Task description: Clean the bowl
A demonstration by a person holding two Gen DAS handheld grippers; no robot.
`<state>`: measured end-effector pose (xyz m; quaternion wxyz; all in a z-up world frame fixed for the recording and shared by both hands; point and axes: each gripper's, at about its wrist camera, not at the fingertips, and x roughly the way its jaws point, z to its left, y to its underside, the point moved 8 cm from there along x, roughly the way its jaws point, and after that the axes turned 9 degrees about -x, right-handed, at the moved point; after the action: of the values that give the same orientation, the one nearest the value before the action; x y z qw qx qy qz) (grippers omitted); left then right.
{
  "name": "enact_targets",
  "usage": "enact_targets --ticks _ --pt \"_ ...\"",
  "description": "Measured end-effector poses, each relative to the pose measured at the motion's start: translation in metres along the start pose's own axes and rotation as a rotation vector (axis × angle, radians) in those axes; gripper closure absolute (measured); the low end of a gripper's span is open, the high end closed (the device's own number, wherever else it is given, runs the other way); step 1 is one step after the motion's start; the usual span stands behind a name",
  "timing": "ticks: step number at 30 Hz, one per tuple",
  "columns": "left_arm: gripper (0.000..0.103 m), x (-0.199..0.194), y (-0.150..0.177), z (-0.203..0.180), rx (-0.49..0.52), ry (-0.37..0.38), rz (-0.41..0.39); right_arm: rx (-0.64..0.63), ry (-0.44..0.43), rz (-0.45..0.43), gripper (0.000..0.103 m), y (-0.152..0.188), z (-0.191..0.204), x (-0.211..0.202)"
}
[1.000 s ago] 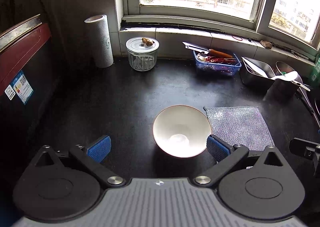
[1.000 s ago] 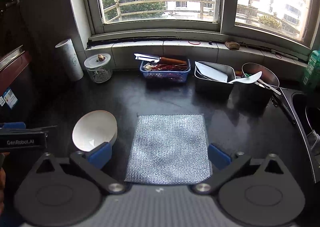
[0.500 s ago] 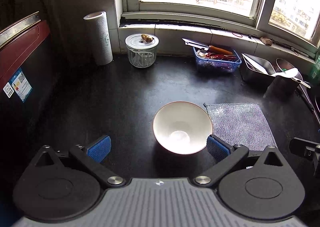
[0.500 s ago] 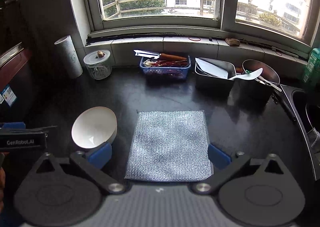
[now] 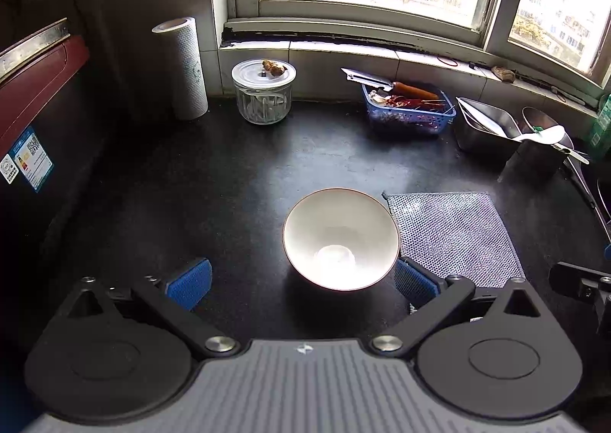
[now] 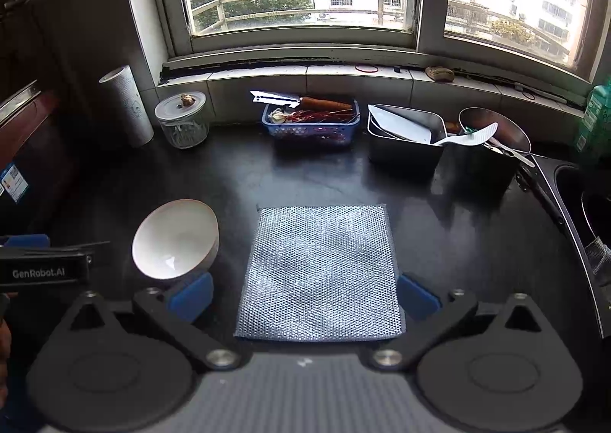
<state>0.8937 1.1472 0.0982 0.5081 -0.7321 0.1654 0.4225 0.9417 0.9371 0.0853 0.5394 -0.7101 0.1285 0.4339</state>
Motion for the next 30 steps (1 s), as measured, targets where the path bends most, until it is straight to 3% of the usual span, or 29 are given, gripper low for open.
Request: enact_targets --ticks 30 --pt "0.0 -0.0001 -0.0004 -0.0056 0.026 0.012 -0.005 0.007 0.006 0.041 0.0 0.0075 -0.0037 0.008"
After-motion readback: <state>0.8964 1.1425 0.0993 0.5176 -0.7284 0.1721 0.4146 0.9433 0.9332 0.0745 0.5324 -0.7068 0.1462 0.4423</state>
